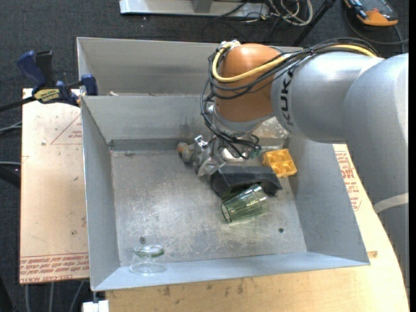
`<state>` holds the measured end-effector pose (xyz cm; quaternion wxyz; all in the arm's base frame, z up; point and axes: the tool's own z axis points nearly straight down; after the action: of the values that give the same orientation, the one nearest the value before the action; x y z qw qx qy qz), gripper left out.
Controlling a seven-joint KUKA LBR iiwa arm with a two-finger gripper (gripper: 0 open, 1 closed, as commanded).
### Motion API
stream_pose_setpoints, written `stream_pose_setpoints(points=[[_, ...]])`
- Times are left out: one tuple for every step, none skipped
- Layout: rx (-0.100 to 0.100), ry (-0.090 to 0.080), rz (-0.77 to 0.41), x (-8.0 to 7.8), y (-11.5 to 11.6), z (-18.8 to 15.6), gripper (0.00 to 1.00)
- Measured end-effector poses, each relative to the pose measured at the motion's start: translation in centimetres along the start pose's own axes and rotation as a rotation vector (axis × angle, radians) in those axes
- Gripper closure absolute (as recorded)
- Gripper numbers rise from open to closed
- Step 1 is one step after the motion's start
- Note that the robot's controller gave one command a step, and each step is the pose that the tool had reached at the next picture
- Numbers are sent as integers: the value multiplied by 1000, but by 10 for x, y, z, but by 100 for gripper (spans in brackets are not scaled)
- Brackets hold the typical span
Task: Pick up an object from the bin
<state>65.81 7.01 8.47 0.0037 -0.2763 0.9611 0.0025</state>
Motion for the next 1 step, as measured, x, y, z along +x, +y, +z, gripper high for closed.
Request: stream_pose_setpoints(points=[[5, -6, -29, -1, 1, 0, 100]])
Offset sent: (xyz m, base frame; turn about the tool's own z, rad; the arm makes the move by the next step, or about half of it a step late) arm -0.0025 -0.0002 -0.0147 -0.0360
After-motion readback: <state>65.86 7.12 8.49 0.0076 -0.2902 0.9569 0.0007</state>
